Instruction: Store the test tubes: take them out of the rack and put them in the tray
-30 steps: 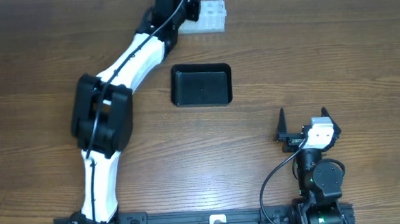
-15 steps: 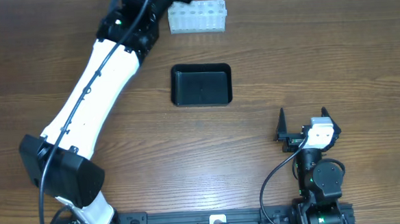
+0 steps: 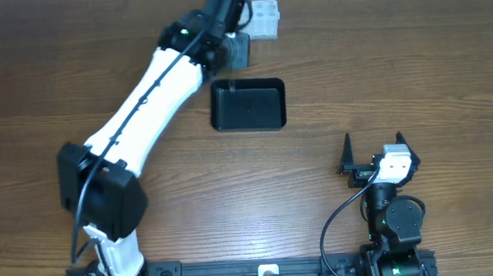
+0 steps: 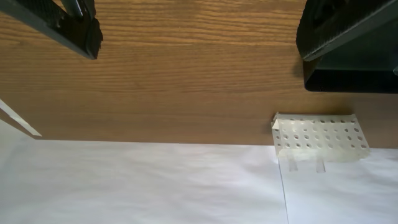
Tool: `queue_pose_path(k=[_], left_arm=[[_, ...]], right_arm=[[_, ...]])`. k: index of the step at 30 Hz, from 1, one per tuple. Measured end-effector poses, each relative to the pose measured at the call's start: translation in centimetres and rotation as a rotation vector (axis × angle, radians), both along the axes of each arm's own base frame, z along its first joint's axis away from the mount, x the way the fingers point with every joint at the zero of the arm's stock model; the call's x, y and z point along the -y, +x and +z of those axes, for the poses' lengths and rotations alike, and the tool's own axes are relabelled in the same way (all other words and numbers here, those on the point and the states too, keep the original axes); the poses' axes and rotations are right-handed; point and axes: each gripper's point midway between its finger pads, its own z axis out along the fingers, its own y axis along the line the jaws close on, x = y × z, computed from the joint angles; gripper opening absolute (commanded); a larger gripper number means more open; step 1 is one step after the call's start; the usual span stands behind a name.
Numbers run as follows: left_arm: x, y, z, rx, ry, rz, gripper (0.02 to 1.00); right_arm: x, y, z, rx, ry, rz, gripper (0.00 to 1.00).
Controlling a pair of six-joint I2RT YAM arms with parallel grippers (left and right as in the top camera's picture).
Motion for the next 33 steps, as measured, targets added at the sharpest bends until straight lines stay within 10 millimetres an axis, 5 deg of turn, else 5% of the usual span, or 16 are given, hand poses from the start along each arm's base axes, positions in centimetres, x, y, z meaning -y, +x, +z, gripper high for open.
queue_pose_path(k=[16,33], left_arm=[[0.3,-0.5,-8.3,-0.161,0.082,0.063,0.060],[0.0,-0.6,-11.1,-0.207,0.117,0.070,0.091]], right_arm=[[0.0,0.0,0.0,0.000,0.001,0.000,0.991],[0.0,0.0,0.0,0.000,0.000,0.000,0.993]])
